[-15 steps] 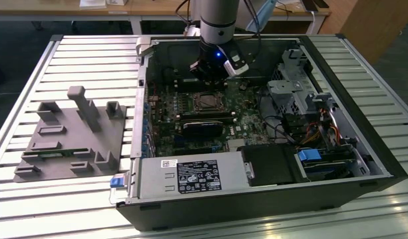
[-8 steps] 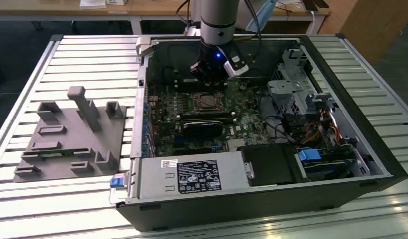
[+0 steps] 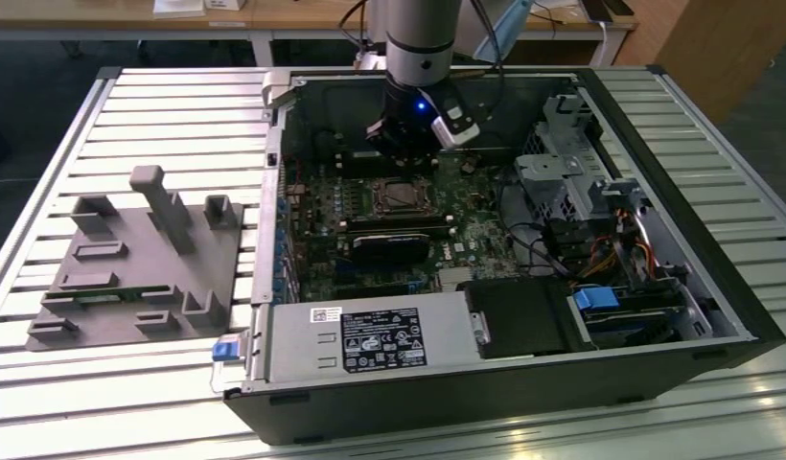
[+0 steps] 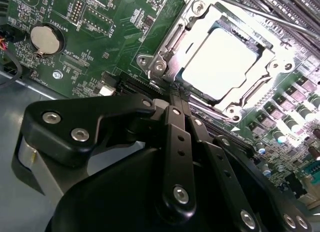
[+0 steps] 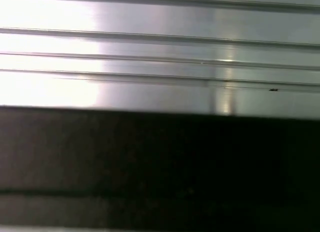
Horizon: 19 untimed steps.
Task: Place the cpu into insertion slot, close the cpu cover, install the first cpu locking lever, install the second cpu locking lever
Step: 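Install the first cpu locking lever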
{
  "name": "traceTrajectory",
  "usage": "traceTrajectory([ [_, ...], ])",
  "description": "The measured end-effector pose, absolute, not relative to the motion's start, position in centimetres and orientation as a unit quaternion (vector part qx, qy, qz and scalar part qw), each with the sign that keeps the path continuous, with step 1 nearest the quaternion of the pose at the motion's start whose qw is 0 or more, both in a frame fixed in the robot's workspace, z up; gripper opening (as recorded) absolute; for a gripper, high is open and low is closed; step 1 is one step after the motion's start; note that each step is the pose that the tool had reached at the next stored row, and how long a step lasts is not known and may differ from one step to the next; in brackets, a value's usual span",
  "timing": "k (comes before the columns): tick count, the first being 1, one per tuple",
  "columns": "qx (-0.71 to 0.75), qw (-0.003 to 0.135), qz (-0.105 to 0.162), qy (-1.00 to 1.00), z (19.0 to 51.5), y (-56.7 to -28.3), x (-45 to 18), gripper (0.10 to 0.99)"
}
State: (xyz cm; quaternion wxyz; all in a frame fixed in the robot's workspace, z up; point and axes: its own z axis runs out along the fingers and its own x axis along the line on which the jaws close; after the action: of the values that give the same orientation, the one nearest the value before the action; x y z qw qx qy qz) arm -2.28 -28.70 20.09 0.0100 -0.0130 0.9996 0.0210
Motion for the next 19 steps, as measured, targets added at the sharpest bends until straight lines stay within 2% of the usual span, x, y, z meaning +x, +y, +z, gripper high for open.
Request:
traceTrajectory([
  [19,-0.013,0.010,0.012,1.000,19.75,-28.20,-2.20,0.106],
])
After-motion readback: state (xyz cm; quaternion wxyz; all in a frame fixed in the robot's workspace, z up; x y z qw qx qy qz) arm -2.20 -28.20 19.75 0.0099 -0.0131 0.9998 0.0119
